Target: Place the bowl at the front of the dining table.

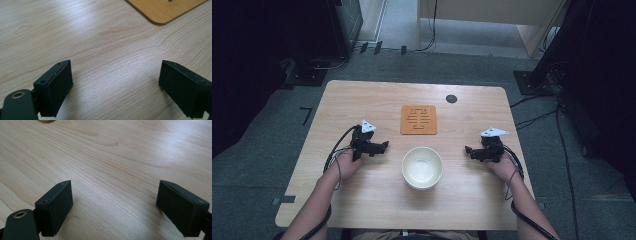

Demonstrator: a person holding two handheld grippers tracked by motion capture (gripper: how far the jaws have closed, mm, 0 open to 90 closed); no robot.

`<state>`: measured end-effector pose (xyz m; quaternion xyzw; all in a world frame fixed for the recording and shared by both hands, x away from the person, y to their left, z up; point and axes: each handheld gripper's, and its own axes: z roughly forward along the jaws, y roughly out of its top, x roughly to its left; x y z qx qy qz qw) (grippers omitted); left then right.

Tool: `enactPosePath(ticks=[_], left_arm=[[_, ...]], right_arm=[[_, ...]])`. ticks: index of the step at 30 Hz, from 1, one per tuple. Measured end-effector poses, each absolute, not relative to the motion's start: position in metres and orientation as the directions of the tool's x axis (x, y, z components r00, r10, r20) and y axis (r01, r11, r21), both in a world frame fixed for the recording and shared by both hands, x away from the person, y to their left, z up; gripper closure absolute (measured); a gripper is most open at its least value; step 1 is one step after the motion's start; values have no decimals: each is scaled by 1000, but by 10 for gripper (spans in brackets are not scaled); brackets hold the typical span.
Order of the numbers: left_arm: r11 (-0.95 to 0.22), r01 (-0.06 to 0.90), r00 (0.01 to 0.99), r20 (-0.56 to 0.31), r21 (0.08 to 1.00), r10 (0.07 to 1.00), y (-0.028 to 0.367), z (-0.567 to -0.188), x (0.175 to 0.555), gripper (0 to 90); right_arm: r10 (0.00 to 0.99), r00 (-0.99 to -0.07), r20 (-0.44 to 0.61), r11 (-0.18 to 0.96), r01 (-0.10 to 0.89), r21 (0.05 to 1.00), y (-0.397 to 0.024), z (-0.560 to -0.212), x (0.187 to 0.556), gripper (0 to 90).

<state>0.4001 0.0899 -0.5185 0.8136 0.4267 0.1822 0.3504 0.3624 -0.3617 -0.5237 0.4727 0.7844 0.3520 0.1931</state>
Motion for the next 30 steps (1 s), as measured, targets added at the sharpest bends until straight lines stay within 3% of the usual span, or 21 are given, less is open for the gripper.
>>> enactPosePath(ticks=[30], left_arm=[[-378,580,549,-3,722,836,84,-519,403,76]], right_arm=[[900,-434,30,286,642,711,-355,-521,368,100]])
